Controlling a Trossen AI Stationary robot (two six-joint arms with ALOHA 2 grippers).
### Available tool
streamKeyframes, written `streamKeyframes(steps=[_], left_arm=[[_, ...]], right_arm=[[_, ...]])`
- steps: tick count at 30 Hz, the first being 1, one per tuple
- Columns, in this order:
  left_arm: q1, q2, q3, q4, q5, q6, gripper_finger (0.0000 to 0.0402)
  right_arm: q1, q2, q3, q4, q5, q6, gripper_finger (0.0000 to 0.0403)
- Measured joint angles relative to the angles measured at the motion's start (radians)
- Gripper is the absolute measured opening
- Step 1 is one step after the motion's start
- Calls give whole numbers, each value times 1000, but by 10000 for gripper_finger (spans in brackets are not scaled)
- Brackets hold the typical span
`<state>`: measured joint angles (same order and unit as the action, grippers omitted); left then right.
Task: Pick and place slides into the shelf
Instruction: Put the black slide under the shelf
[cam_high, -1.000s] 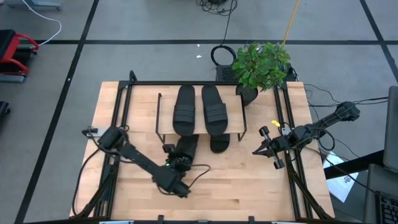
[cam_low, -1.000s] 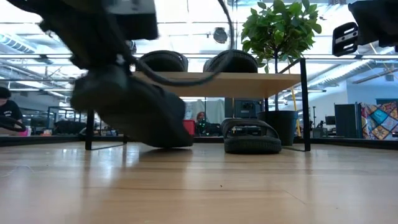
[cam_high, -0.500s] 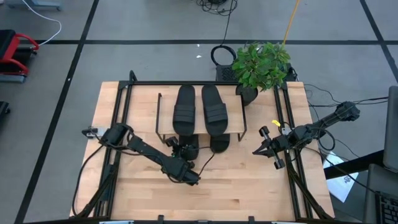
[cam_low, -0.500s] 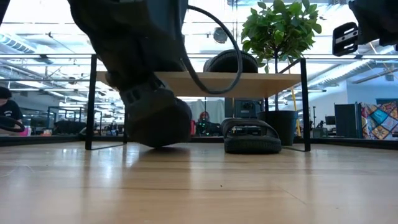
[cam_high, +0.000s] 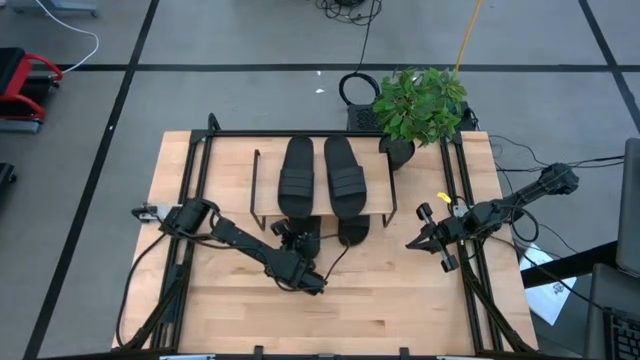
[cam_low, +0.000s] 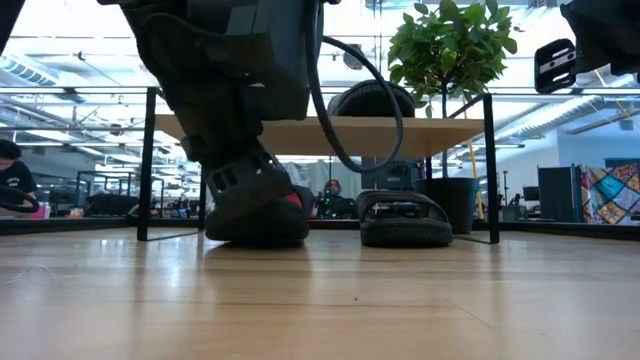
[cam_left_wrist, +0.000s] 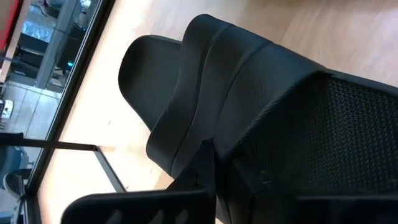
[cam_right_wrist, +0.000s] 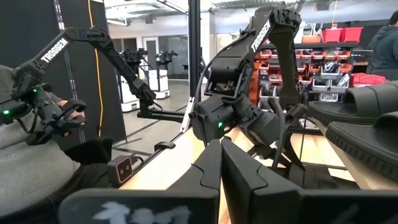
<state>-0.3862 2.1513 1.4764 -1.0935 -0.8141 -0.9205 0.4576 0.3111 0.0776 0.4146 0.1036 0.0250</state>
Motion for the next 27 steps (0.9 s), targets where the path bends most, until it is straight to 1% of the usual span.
streamKeyframes(steps=[4,8,12,21,24,27], left_arm=[[0,0,-1,0,3,25,21],[0,0,-1,0,7,28,47],[0,0,-1,0,19,74,82],[-9,-2,26,-7,49,171,180],[-16,-2,55,-26,51,207,204],[-28,-2,87,-36,35,257,218]], right_arm=[[0,3,0,0,0,-1,0],[0,5,0,0,0,-4,0],[0,5,0,0,0,-5,0],[0,5,0,0,-1,-3,0],[0,5,0,0,-1,-3,0],[0,5,0,0,-1,-3,0]])
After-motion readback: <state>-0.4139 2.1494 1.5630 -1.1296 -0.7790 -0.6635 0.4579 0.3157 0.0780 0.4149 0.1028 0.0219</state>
